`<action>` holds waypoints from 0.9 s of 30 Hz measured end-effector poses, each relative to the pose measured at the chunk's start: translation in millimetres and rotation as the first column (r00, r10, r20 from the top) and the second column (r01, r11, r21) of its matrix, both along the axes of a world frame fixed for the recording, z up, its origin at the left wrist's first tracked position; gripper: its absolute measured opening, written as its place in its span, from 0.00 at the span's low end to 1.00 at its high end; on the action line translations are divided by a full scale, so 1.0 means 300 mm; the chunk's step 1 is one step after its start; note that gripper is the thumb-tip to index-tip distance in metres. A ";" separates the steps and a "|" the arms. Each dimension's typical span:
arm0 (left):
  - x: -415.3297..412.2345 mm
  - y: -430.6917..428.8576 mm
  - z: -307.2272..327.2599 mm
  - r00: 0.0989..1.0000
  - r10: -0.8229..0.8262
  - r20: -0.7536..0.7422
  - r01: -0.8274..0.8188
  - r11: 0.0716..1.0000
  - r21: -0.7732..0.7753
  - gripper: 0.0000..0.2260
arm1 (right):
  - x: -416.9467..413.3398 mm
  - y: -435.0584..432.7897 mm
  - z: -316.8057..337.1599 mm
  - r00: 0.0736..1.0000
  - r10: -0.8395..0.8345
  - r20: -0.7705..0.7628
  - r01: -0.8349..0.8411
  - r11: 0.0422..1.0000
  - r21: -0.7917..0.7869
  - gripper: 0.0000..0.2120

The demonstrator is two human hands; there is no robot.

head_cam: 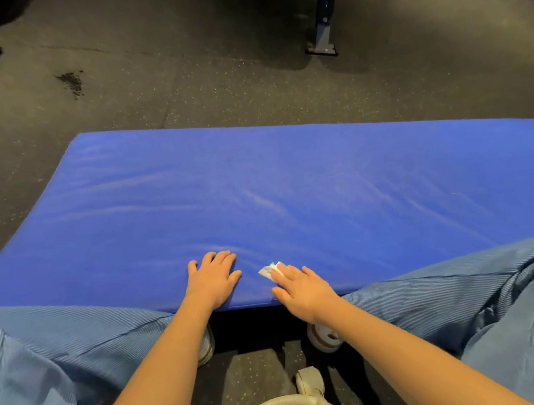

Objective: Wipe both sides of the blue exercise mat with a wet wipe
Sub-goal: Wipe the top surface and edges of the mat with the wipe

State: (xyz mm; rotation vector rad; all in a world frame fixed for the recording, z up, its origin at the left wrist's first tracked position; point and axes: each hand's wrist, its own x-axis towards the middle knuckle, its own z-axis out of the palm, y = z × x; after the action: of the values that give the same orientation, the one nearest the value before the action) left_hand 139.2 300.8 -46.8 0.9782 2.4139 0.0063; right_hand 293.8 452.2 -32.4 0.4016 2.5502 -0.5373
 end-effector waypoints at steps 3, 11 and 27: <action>-0.009 0.016 -0.006 1.000 0.019 0.001 -0.019 1.000 0.023 0.19 | -0.048 0.082 -0.058 0.982 -0.181 0.057 0.172 0.976 0.133 0.28; -0.055 0.010 -0.063 0.994 0.087 0.070 -0.085 0.996 -0.024 0.23 | -0.085 -0.026 -0.071 0.998 -0.061 -0.033 0.062 0.998 0.005 0.26; -0.049 0.013 -0.077 0.991 0.128 0.041 -0.128 0.992 0.006 0.22 | -0.288 0.109 -0.169 0.958 -0.285 0.002 0.284 0.956 0.077 0.27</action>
State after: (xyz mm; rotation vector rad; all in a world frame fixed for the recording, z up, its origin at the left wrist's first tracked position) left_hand 124.4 304.7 -69.8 0.8174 2.4368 0.0813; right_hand 207.4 484.9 -83.2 0.8062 2.5204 -0.5388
